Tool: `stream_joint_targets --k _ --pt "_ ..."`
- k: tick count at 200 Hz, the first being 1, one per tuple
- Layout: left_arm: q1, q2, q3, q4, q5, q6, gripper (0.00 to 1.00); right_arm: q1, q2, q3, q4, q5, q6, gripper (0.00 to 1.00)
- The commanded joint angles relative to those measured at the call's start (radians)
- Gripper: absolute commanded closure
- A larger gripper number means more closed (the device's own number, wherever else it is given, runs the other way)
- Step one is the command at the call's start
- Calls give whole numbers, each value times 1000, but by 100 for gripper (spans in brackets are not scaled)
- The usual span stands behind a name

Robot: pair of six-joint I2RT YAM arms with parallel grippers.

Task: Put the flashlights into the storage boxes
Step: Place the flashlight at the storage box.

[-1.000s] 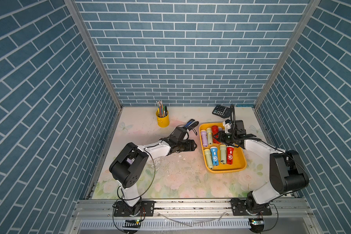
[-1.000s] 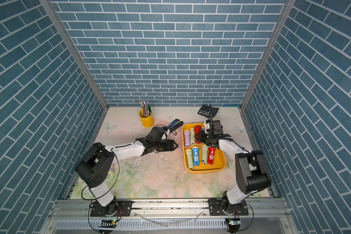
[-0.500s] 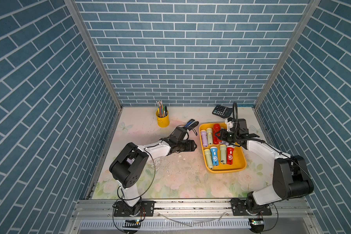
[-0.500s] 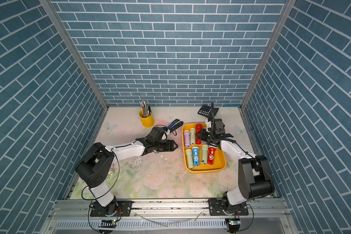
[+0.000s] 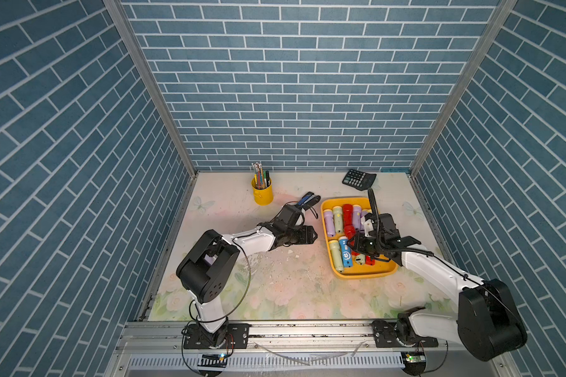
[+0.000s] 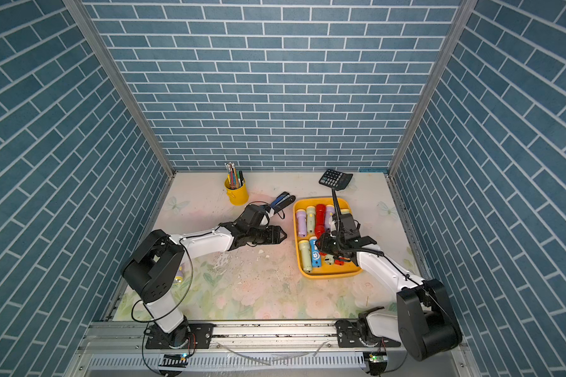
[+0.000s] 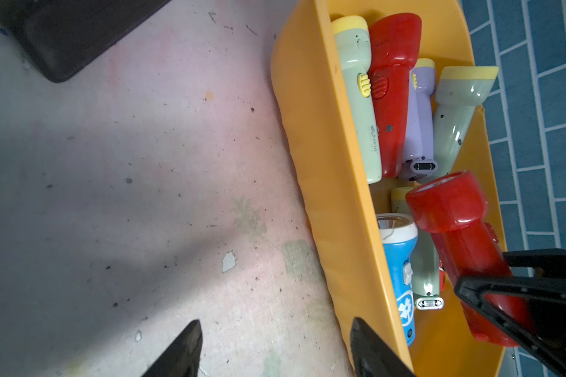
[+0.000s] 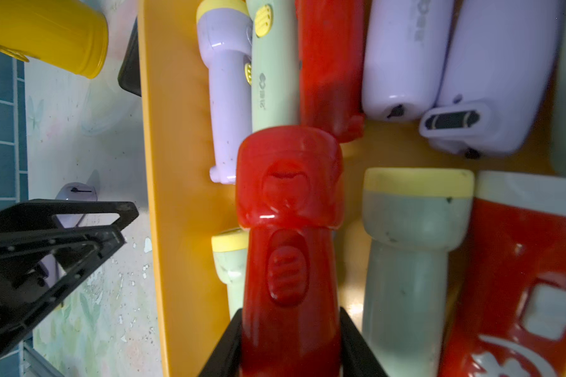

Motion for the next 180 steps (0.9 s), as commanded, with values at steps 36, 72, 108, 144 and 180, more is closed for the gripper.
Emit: stream_joint_targets --k 36,72,108,144,180 --pt "-2 -37 -3 -30 -13 19 28 32 -49 -48 -71 84 57 70" --pt "0 -58 -15 -38 -23 23 28 40 -94 -50 -102 94 61 58" --pt "2 -72 -24 -39 -27 24 28 43 -149 -47 -146 106 63 53" --pt "6 -83 -30 -43 -28 29 28 46 -184 -45 -175 114 63 52" --pt "17 -111 -49 -48 -34 30 28 64 -186 -20 -186 119 57 58"
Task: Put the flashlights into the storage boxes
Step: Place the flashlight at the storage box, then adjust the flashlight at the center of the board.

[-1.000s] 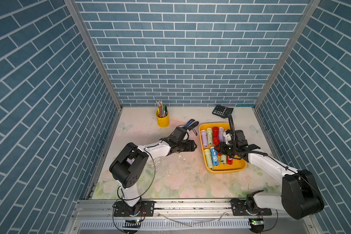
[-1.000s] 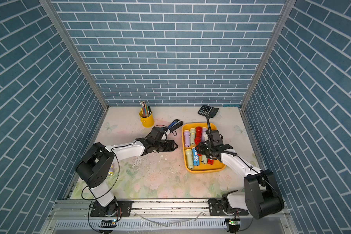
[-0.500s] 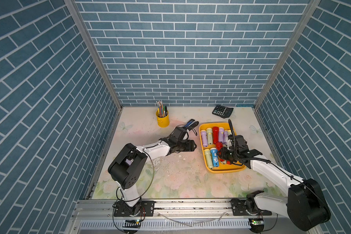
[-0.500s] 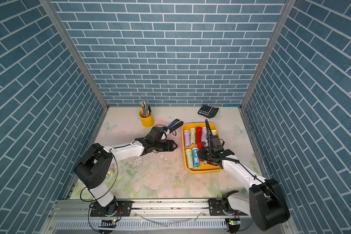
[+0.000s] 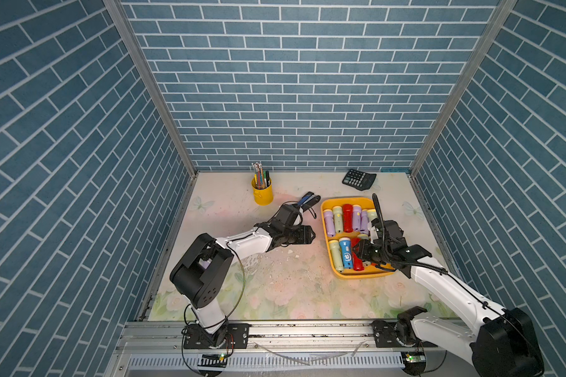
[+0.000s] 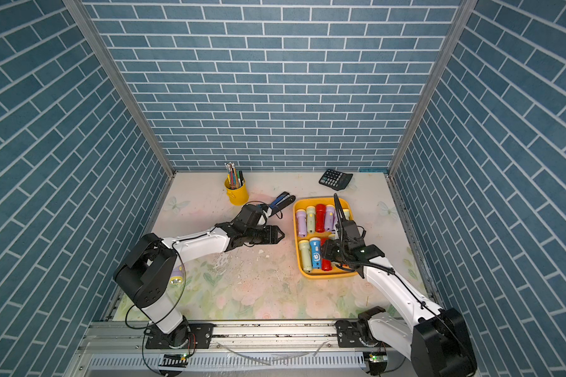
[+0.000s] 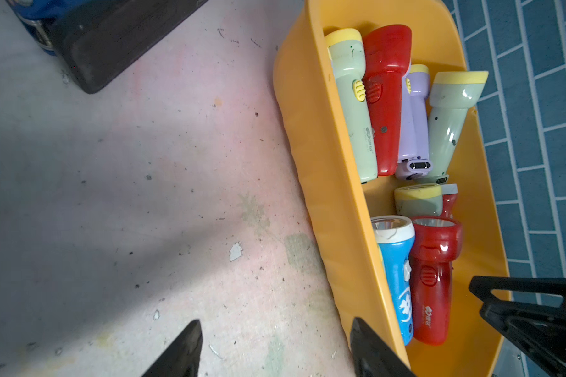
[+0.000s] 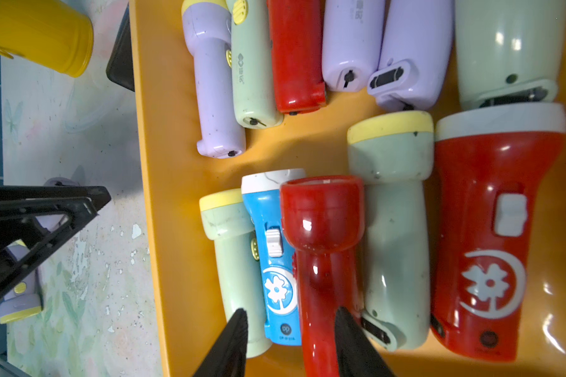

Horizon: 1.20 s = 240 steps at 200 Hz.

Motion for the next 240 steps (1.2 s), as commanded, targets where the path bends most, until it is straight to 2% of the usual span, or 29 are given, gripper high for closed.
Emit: stream_joint_targets --k 1,58,118,144,190,240 --pt "12 -49 -22 -19 -12 16 28 18 -12 13 -44 21 22 58" --pt "70 -141 -57 -122 -42 50 27 115 2 65 5 47 -47 57" --pt "214 -260 -87 -317 -52 112 26 228 125 164 106 41 -175 56" --pt "280 -302 -74 -452 -84 200 25 255 155 185 160 27 -226 55" --pt "388 -310 -27 -600 -89 308 25 283 178 193 216 11 -294 53" --pt "460 -265 -11 -645 -88 377 25 291 185 191 221 11 -307 52"
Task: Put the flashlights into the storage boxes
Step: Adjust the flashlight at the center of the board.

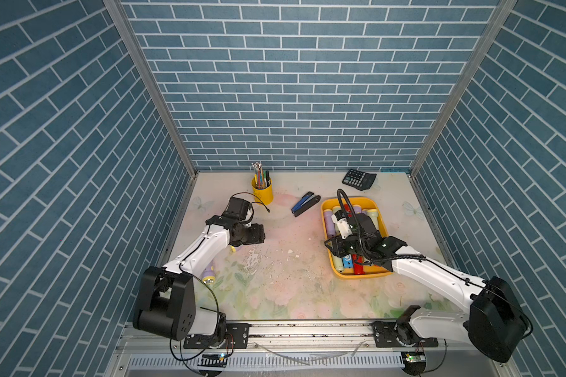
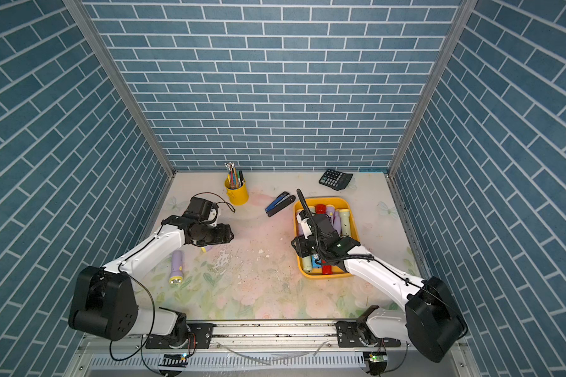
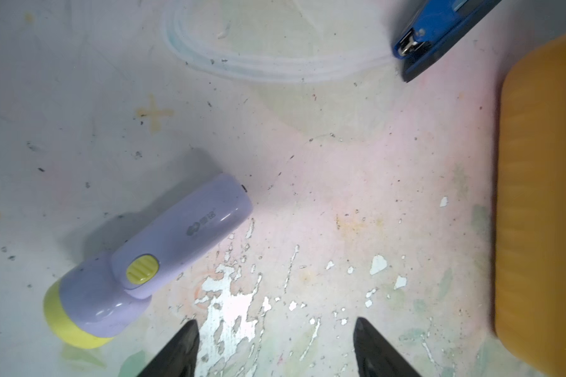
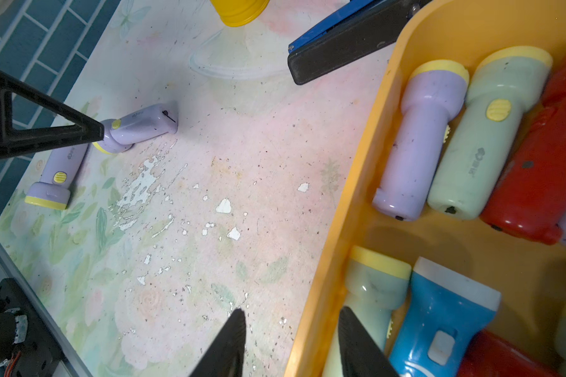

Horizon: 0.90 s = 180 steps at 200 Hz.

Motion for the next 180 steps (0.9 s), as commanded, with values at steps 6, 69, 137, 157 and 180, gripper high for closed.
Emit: stream_joint_targets --k 6,69,137,157,180 --pt "40 32 24 -64 -7 71 25 9 1 43 24 -6 -39 52" --pt "88 119 115 -105 -31 140 24 11 13 43 26 -9 -46 52" --pt "96 255 216 -107 -21 177 24 10 10 29 28 1 -47 51" --pt "98 295 250 -115 -39 194 24 11 7 22 31 7 -50 51" --pt "98 341 287 -128 -34 203 24 11 7 12 43 9 -50 51"
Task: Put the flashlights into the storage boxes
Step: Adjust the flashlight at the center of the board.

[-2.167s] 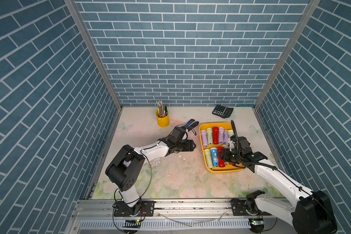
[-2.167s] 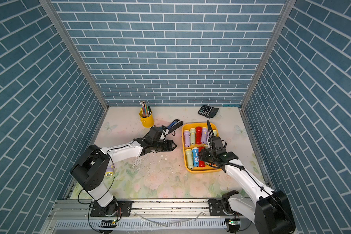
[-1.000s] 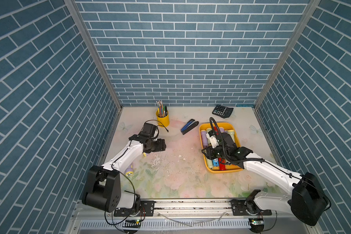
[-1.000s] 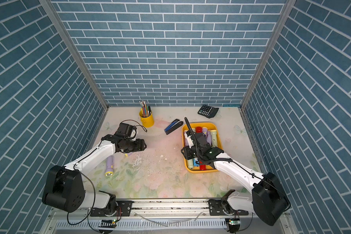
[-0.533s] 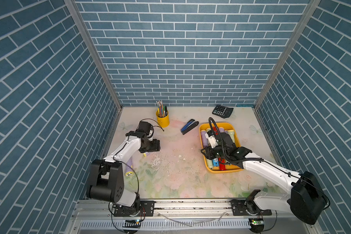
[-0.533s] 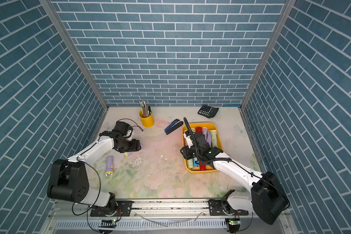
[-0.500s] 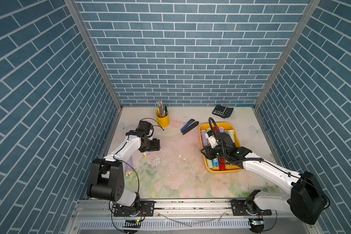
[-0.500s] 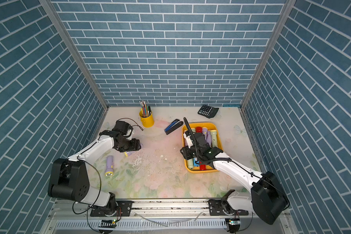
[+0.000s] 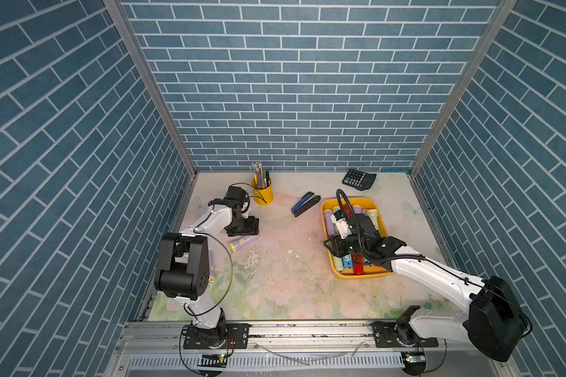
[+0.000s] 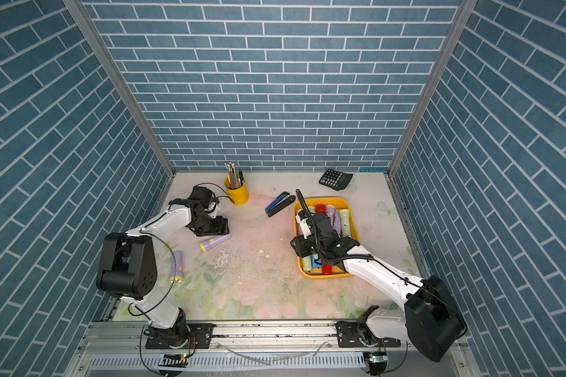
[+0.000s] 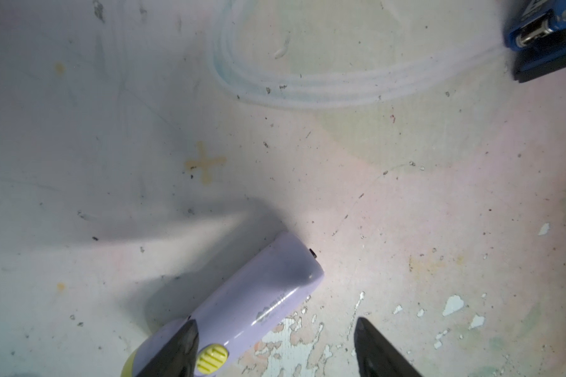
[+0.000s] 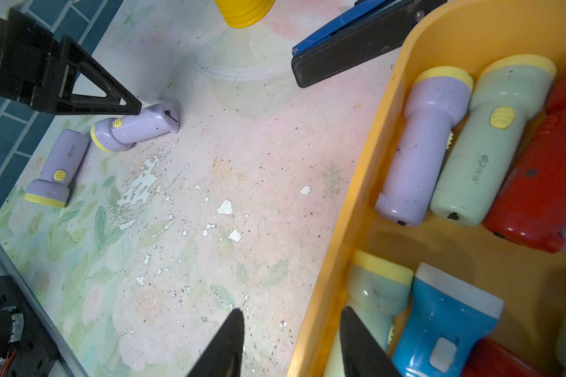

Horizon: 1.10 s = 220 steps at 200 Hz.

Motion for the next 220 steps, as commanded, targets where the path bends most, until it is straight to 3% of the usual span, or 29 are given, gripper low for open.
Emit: stream_joint_targets --k 1,69,220 --pt "9 37 45 -33 -5 28 24 7 4 12 33 7 -42 51" --pt "9 102 64 -32 24 29 25 7 -19 -5 35 16 -53 51" --pt "-11 101 3 10 106 7 28 7 -27 -9 45 14 -44 51"
